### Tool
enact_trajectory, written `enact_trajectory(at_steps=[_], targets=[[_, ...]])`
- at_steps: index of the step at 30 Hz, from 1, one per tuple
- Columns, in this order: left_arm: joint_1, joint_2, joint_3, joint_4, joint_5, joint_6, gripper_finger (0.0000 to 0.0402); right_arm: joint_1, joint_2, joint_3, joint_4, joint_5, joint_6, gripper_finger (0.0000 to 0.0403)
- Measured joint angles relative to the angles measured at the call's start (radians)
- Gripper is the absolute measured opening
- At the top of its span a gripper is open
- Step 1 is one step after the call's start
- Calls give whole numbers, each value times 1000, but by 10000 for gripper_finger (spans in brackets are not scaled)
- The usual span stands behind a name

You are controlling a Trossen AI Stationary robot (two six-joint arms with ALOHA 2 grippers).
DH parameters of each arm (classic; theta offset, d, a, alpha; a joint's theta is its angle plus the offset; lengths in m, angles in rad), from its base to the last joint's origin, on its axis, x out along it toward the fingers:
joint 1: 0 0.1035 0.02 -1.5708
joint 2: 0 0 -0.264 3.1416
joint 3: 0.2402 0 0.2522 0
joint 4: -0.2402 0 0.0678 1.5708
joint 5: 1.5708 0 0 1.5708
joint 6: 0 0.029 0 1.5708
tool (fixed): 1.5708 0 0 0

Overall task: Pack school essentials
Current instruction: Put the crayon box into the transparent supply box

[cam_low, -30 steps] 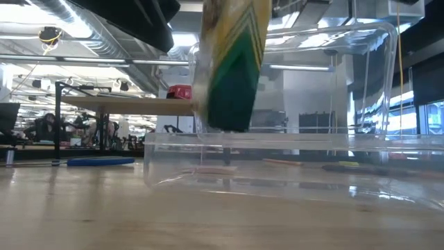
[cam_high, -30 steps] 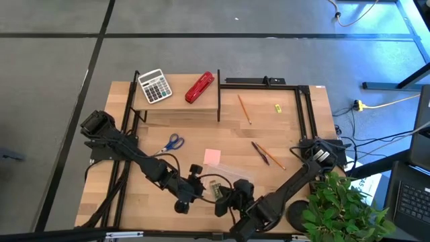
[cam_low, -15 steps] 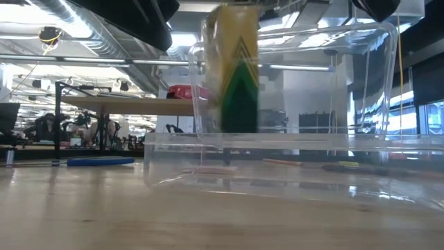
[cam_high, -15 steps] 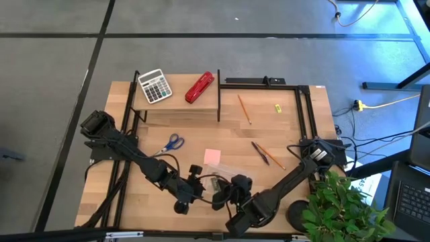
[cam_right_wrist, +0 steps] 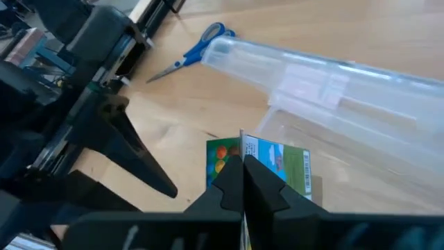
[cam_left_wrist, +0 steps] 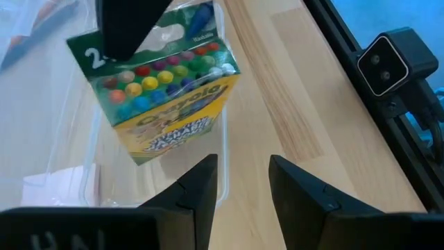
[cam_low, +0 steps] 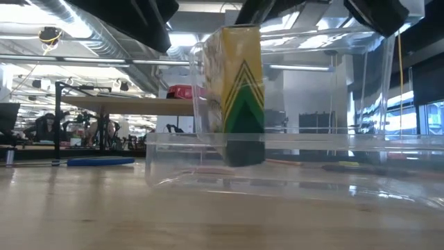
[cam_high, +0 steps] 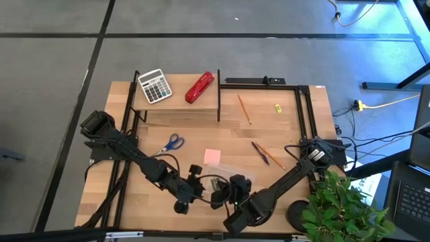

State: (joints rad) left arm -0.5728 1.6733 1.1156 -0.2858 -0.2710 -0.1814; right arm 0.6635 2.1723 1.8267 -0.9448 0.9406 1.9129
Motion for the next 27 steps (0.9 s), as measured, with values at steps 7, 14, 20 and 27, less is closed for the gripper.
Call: enact_trajectory(at_steps=[7,14,20,27], targets=[[12,32,0,20,-8,46,124,-14,0,0,-15,-5,-3,0],[45,57,0,71,-85,61,124,-17,0,0,-18,0,-5,0],[77,57,0,71,-124,60,124,-17,0,0,-21,-3,-6,0],[84,57,0,75,-125,59,124,-17,0,0,-16,-77,-27,25]])
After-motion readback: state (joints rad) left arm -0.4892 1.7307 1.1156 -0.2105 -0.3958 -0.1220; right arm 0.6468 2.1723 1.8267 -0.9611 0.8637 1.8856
